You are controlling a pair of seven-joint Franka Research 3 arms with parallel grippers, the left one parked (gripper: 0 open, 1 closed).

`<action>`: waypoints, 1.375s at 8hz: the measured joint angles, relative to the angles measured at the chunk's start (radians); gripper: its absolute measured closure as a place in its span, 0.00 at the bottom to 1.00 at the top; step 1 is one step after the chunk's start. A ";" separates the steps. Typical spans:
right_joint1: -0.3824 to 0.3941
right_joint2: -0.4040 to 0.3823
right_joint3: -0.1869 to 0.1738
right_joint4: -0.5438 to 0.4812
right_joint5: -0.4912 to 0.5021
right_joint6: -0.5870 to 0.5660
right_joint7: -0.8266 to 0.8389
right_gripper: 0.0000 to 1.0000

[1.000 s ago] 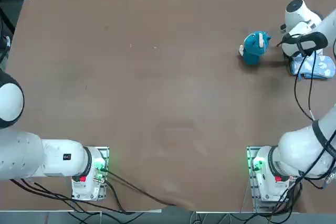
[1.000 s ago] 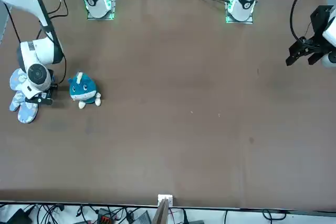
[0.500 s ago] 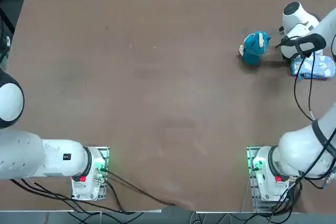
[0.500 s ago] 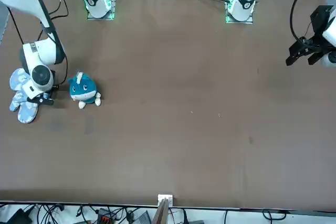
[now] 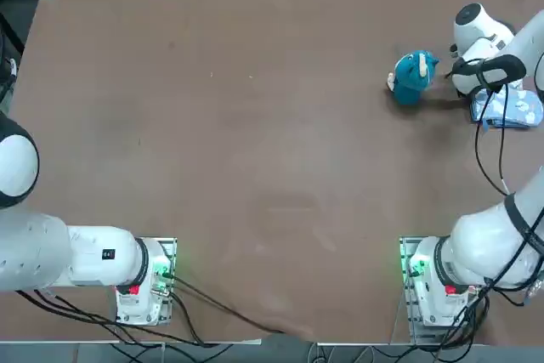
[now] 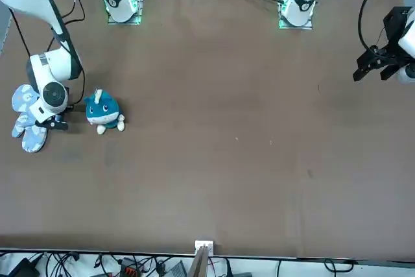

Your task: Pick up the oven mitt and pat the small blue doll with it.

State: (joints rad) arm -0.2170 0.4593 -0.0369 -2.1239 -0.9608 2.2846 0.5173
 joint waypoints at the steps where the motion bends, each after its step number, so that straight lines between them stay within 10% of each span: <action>1: 0.000 0.000 0.000 0.001 -0.005 -0.007 0.001 0.26; 6: 0.002 0.000 0.001 0.008 -0.015 -0.037 0.002 0.34; 11: 0.020 0.002 0.002 0.015 -0.017 -0.070 0.009 0.76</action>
State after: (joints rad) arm -0.1975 0.4612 -0.0346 -2.1089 -0.9781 2.2149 0.5263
